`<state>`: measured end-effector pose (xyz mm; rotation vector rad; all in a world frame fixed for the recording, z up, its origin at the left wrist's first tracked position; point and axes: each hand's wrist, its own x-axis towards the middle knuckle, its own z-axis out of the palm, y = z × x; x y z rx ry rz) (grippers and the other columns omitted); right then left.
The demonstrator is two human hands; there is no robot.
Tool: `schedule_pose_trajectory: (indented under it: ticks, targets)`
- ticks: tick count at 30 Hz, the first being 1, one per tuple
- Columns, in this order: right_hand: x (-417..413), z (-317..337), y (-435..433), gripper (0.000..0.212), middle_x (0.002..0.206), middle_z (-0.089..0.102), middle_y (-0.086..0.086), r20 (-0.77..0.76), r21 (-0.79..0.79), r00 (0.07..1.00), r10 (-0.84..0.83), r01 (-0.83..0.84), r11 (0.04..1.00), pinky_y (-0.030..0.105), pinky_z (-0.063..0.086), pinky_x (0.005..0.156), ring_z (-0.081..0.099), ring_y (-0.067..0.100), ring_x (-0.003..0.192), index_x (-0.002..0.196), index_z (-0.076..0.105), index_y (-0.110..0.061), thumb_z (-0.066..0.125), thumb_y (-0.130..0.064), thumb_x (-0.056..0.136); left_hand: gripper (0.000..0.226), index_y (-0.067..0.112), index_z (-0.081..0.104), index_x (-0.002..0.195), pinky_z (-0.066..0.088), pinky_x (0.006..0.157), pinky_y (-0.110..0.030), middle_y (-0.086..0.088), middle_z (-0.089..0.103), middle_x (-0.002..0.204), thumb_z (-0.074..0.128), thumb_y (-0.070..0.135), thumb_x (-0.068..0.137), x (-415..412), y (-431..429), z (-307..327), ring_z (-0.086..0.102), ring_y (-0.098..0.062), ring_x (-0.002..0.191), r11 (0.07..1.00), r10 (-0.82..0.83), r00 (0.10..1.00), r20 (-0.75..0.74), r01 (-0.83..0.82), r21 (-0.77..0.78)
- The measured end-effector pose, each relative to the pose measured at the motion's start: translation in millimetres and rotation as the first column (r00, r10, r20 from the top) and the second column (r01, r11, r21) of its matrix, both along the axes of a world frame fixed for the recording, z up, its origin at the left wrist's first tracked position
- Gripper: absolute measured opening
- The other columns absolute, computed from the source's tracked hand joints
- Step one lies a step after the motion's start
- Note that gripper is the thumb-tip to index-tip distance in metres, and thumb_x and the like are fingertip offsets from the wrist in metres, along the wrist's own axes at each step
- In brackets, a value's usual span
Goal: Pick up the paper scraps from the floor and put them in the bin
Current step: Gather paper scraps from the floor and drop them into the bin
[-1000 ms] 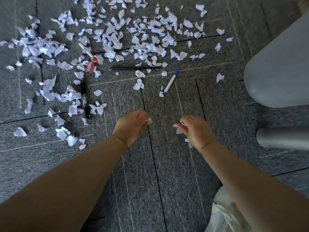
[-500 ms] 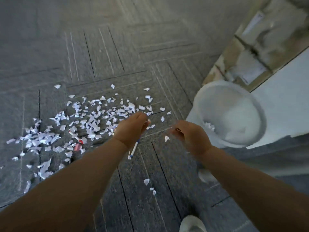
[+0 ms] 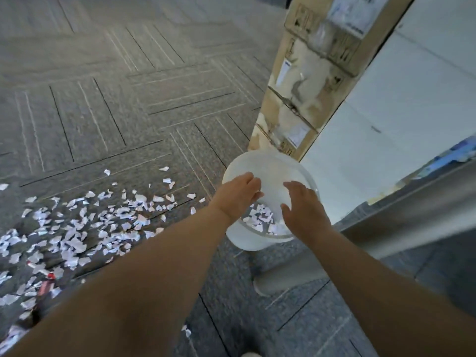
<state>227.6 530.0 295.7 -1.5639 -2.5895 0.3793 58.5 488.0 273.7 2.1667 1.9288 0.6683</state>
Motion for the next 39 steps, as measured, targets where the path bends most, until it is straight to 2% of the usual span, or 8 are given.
schedule_pose_trajectory:
  ticks: [2, 3, 5, 7, 14, 27, 31, 39]
  targets:
    - [9.1, 0.5, -4.9, 0.051, 0.141, 0.041, 0.005, 0.008, 0.018, 1.000, 0.010, -0.010, 1.000, 0.043, 0.035, 0.104, 0.040, 0.027, 0.124, 0.136, 0.032, -0.016, 0.054, -0.022, 0.090, 0.024, -0.002, 0.058, 0.098, 0.050, 0.058, -0.041, -0.024, 0.055, 0.098, 0.060, 0.018, 0.087, 11.6, 15.9, -6.2, 0.057, -0.038, 0.085, 1.000, -0.023, 1.000, 0.002, 0.023, -0.015]
    - [12.7, -0.7, -6.9, 0.053, 0.140, 0.040, 0.005, 0.018, 0.009, 1.000, 0.015, -0.015, 1.000, 0.042, 0.036, 0.104, 0.040, 0.026, 0.123, 0.136, 0.031, -0.017, 0.054, -0.024, 0.090, 0.035, 0.003, 0.053, 0.115, 0.051, 0.074, -0.048, -0.023, 0.049, 0.115, 0.057, 0.024, 0.089, 18.0, 21.1, -7.5, 0.051, -0.038, 0.103, 0.994, -0.023, 0.999, -0.022, 0.021, -0.111]
    - [16.9, -3.4, -8.6, 0.055, 0.141, 0.039, 0.003, 0.043, -0.011, 0.999, 0.028, -0.027, 1.000, 0.040, 0.036, 0.104, 0.039, 0.024, 0.124, 0.137, 0.027, -0.019, 0.054, -0.027, 0.090, 0.062, 0.019, 0.021, 0.143, 0.034, 0.104, -0.048, -0.016, 0.020, 0.146, 0.049, 0.039, 0.091, 25.9, 23.9, -16.4, 0.023, -0.035, 0.132, 0.930, -0.044, 0.992, -0.115, -0.001, -0.367]
    - [15.8, -3.3, -9.2, 0.057, 0.142, 0.037, 0.003, 0.052, -0.020, 0.998, 0.040, -0.039, 0.999, 0.040, 0.036, 0.103, 0.038, 0.025, 0.125, 0.138, 0.025, -0.019, 0.053, -0.028, 0.090, 0.070, 0.028, -0.003, 0.146, 0.016, 0.114, -0.050, -0.007, -0.003, 0.155, 0.038, 0.048, 0.092, 26.5, 15.7, -22.8, 0.002, -0.031, 0.141, 0.883, -0.074, 0.979, -0.189, -0.024, -0.469]
    - [-7.7, -0.6, -26.9, 0.056, 0.142, 0.037, 0.008, 0.080, -0.045, 0.989, 0.126, -0.123, 0.991, 0.044, 0.035, 0.101, 0.037, 0.030, 0.123, 0.139, 0.026, -0.015, 0.050, -0.027, 0.090, 0.064, 0.027, -0.005, 0.146, -0.006, 0.112, -0.050, -0.003, -0.008, 0.156, 0.026, 0.050, 0.095, -5.7, -39.5, -23.0, -0.014, -0.022, 0.141, 0.916, -0.038, 0.954, -0.297, -0.086, -0.392]
    - [-124.6, -9.1, -111.8, 0.050, 0.139, 0.039, 0.012, 0.119, -0.125, 0.884, 0.453, -0.439, 0.890, 0.042, 0.037, 0.093, 0.039, 0.032, 0.120, 0.137, 0.032, -0.012, 0.048, -0.020, 0.090, 0.063, 0.021, 0.007, 0.146, 0.010, 0.115, -0.045, -0.006, 0.003, 0.155, 0.034, 0.045, 0.094, -108.5, -227.8, -17.3, 0.005, -0.027, 0.141, 0.797, 0.270, 0.909, -0.317, -0.395, -0.456]
    - [-147.8, -61.4, -123.6, 0.048, 0.139, 0.037, 0.013, 0.055, -0.207, 0.893, 0.446, -0.427, 0.880, 0.042, 0.037, 0.095, 0.036, 0.032, 0.123, 0.138, 0.031, -0.012, 0.043, -0.018, 0.092, 0.060, 0.018, 0.012, 0.145, 0.015, 0.112, -0.043, -0.007, 0.012, 0.154, 0.030, 0.045, 0.094, -118.4, -264.6, -52.5, 0.012, -0.027, 0.140, 0.726, 0.303, 0.886, -0.350, -0.452, -0.517]
    - [-108.4, -217.4, -150.3, 0.048, 0.140, 0.035, 0.008, 0.130, -0.464, 0.823, 0.552, -0.442, 0.768, 0.039, 0.044, 0.094, 0.034, 0.028, 0.124, 0.139, 0.029, -0.015, 0.045, -0.017, 0.094, 0.055, 0.013, 0.021, 0.140, 0.028, 0.107, -0.039, -0.011, 0.021, 0.148, 0.039, 0.039, 0.094, -64.1, -265.7, -192.3, 0.023, -0.029, 0.133, 0.613, 0.203, 0.955, -0.215, -0.295, -0.733]
